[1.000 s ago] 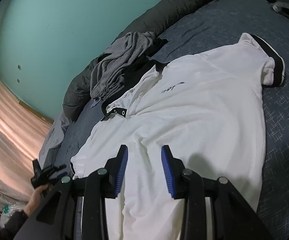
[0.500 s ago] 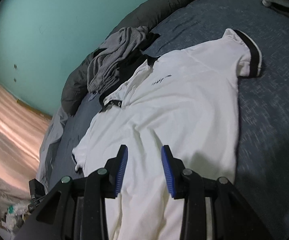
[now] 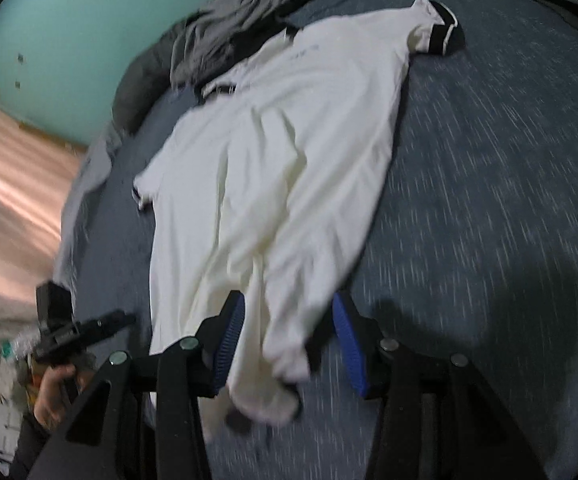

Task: Fold clothes
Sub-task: 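Close the left and right grippers on the shirt hem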

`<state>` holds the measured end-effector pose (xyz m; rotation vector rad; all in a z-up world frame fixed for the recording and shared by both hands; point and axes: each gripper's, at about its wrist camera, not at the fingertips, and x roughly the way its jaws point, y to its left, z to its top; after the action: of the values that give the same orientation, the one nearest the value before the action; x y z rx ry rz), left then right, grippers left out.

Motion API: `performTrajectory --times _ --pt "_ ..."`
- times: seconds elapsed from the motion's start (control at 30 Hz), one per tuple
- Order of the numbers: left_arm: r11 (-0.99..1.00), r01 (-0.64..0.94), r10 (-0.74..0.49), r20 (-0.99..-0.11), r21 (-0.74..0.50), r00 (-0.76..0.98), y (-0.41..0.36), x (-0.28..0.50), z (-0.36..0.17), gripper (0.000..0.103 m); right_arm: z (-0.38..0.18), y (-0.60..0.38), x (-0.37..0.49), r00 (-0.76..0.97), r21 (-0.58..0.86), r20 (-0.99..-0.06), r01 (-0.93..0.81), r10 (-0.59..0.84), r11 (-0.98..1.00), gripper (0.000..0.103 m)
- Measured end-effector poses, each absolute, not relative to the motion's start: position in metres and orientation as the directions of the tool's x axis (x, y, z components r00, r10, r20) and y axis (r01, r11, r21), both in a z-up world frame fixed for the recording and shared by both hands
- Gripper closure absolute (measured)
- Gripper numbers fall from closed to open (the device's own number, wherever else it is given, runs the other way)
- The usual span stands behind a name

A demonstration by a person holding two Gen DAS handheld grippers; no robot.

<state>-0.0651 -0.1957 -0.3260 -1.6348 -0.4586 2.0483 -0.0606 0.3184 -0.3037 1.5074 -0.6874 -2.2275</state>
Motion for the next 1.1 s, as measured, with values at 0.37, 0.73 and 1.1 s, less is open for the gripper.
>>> performTrajectory --times 0.37,0.73,1.1 --pt "-0.804 -0.234 0.575 -0.815 -0.547 -0.070 -0.162 -0.014 -0.329 0.036 -0.316 0.294 -0.023 -0.243 0.548 -0.800 0.078 -0.549 -0.833 0.056" --pt "-0.765 -0.277 0.612 -0.791 -0.581 -0.032 -0.146 0.018 -0.332 0.040 -0.318 0.267 -0.027 -0.240 0.476 -0.830 0.166 -0.503 -0.864 0.098" --pt "-0.748 -0.338 0.632 -0.769 -0.571 -0.099 -0.144 0.017 -0.305 0.101 -0.271 0.307 -0.016 -0.351 0.457 -0.805 0.146 -0.478 -0.878 0.101"
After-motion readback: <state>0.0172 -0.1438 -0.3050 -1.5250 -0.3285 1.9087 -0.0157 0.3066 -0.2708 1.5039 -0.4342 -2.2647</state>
